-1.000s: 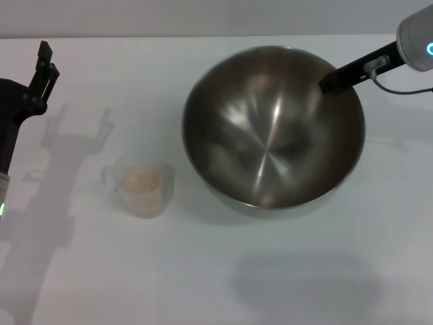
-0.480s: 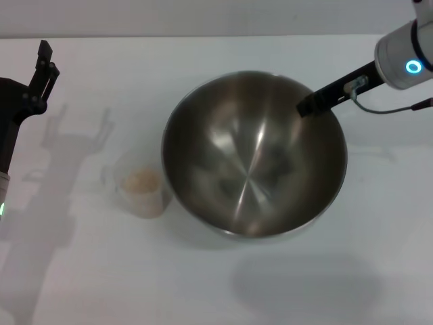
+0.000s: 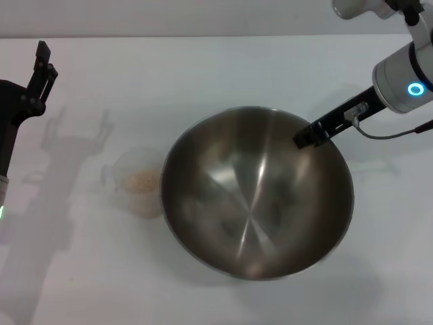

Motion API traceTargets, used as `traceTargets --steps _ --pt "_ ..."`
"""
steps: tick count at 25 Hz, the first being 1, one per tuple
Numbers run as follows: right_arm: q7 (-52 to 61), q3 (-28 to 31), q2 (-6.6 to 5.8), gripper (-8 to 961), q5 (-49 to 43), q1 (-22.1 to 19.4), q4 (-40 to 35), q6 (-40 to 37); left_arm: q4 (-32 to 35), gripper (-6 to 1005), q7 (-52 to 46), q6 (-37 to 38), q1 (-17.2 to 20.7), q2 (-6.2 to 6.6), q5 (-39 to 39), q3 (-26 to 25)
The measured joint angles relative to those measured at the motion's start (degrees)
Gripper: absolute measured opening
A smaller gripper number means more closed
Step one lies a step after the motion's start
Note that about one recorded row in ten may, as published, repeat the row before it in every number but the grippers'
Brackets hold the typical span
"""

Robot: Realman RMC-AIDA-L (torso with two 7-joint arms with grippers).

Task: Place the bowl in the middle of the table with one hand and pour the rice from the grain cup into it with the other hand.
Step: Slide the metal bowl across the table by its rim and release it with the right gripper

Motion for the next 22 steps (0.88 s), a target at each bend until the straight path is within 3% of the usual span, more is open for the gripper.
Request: traceTargets --steps 22 --pt "-1.89 -0.56 -0.12 23 0.70 1.71 5.25 0.99 -0.50 811 0.00 0.04 0.61 -0.10 0.00 0.49"
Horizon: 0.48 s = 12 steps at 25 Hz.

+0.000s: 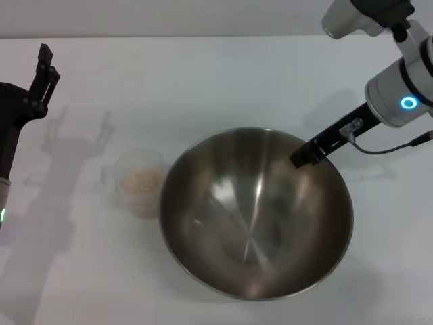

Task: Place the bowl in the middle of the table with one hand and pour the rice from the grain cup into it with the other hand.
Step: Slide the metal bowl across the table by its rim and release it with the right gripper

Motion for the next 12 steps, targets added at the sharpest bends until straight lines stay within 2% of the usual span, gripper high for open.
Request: traceTargets --steps 12 --pt "-0.05 -0.36 0.15 25 -0.24 3.26 4.70 -1.15 0.03 809 0.00 0.01 0.08 0.00 0.00 -0.02"
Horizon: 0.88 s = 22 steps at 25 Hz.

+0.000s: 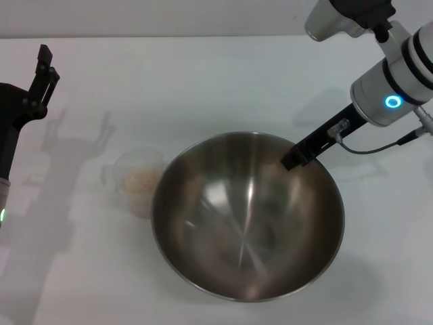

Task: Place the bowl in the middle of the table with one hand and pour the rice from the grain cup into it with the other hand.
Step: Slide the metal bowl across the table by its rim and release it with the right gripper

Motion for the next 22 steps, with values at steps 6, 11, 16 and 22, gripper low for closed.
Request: traceTargets --steps 6,11,16,22 --pt "0.16 0.03 -0.11 27 -0.18 0.94 0.64 0.33 0.00 809 0.00 0.16 0.01 0.00 0.00 -0.25" --pt "0.13 -0.23 -0.15 93 -0.60 1.65 1.51 0.63 0.00 808 0.00 0.48 0.00 0.00 0.00 -0.33" --pt "0.12 -1.74 -0.16 175 -1.46 1.74 -0.58 0.76 0.00 807 0.00 0.61 0.00 0.00 0.00 -0.40" --pt "0.13 -2.82 -0.15 416 -1.55 1.87 -7.44 0.62 0.00 807 0.00 0.72 0.00 0.00 0.00 -0.48"
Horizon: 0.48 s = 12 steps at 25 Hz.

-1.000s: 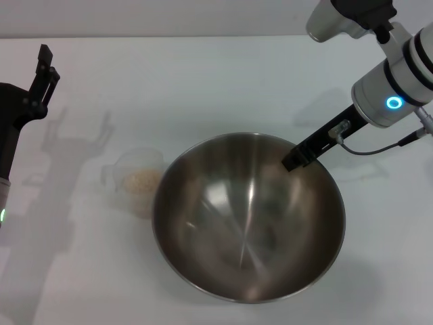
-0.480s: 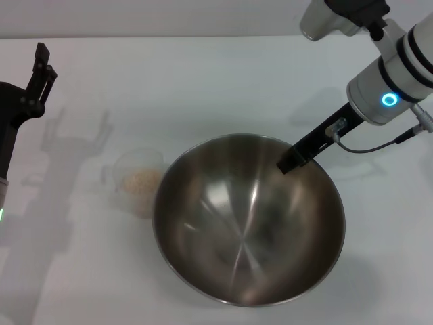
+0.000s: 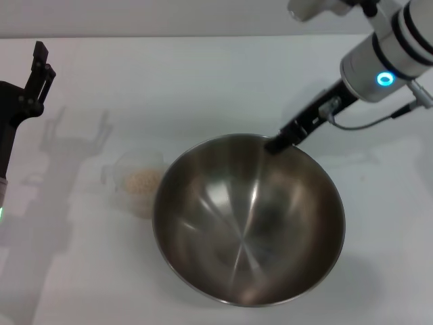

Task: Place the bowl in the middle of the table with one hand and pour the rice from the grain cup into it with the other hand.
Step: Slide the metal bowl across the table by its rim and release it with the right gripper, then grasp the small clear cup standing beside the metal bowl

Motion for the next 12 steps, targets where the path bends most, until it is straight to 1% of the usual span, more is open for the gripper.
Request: traceTargets --steps 4,5,7,9,10,11,12 --pt "0.06 0.02 -0.03 443 -0.55 0.62 -2.33 -1.27 0.09 806 0.00 0.11 0.01 0.03 0.00 0.00" --pt "0.06 0.00 0.00 450 -1.26 0.71 -4.35 -3.13 0.25 806 0.00 0.35 0.05 0.07 -0.03 0.00" --pt "0.05 -0.02 0.03 450 -1.44 0.53 -5.59 -4.55 0.35 806 0.00 0.54 0.10 0.08 -0.05 0.00" --pt "-0.50 -0.15 0.13 449 -1.52 -0.23 -7.78 -7.73 0.43 806 0.00 0.88 0.26 0.09 -0.08 0.00" --pt "-1.76 -0.71 0.22 449 -1.50 -1.85 -10.54 -12.35 0.47 806 0.00 1.25 0.42 0.09 -0.09 -0.05" --pt "-1.76 -0.71 0.22 449 -1.50 -1.85 -10.54 -12.35 0.47 806 0.00 1.25 0.42 0.09 -0.09 -0.05" --pt "-3.02 -2.32 0.26 449 -1.30 -4.20 -13.38 -17.81 0.49 805 0.00 1.38 0.48 0.09 -0.10 -0.14"
